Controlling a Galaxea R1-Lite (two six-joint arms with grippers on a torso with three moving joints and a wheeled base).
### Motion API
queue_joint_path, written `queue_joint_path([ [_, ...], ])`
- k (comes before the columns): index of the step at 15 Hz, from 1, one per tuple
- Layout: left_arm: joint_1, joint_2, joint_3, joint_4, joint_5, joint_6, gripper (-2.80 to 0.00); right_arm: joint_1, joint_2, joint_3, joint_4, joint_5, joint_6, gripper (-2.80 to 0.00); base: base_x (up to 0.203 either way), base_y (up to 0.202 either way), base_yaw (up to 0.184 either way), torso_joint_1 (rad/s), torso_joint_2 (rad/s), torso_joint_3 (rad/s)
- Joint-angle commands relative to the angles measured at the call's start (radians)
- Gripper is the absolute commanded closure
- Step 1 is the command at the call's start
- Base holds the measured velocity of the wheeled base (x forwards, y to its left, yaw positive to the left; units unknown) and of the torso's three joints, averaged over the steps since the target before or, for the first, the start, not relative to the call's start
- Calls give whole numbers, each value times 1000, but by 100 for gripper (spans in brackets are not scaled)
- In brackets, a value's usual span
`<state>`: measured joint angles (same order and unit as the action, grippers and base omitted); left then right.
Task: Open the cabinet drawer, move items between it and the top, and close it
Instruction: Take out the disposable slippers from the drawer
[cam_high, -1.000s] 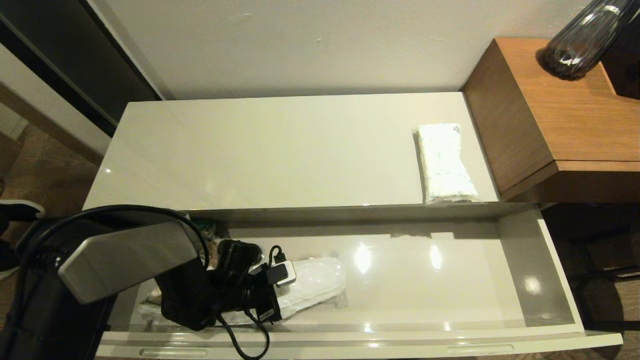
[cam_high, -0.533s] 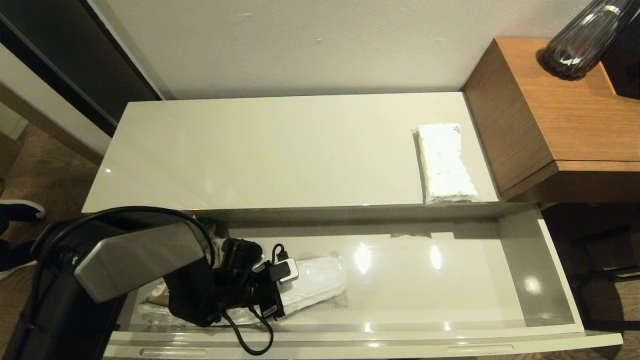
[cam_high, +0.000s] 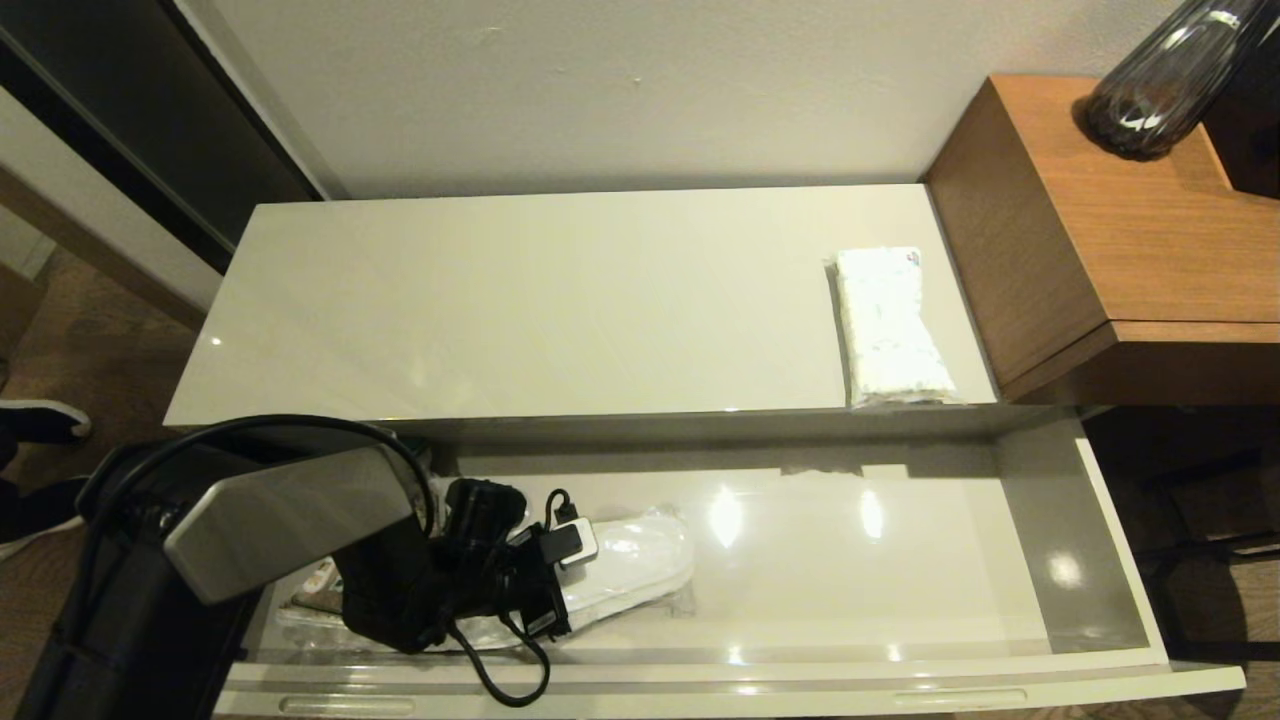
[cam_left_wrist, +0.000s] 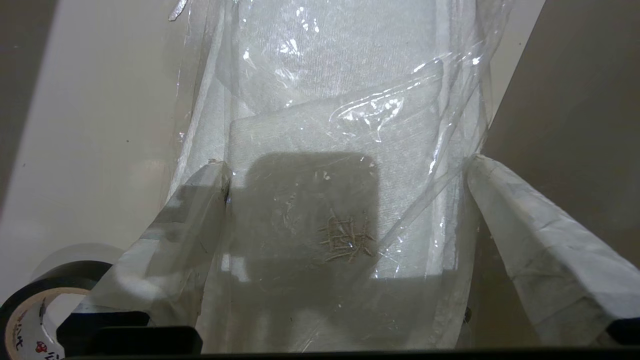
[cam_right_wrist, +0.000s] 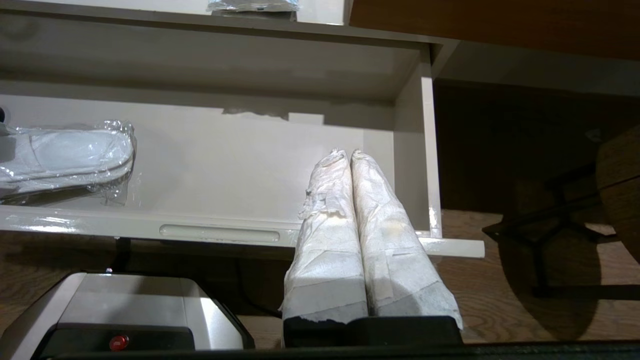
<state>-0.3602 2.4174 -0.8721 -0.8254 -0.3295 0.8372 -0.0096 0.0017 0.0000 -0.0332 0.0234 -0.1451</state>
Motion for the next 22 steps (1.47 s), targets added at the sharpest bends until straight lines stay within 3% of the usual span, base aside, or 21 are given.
queue_joint_path([
  [1, 3, 8, -4, -4, -2, 5, -280, 0, 1, 2, -1, 0, -1, 0, 0, 0, 0, 0, 0, 0],
  [22, 3, 38, -33, 0, -10, 2, -280, 0, 1, 2, -1, 0, -1, 0, 0, 0, 0, 0, 0, 0],
])
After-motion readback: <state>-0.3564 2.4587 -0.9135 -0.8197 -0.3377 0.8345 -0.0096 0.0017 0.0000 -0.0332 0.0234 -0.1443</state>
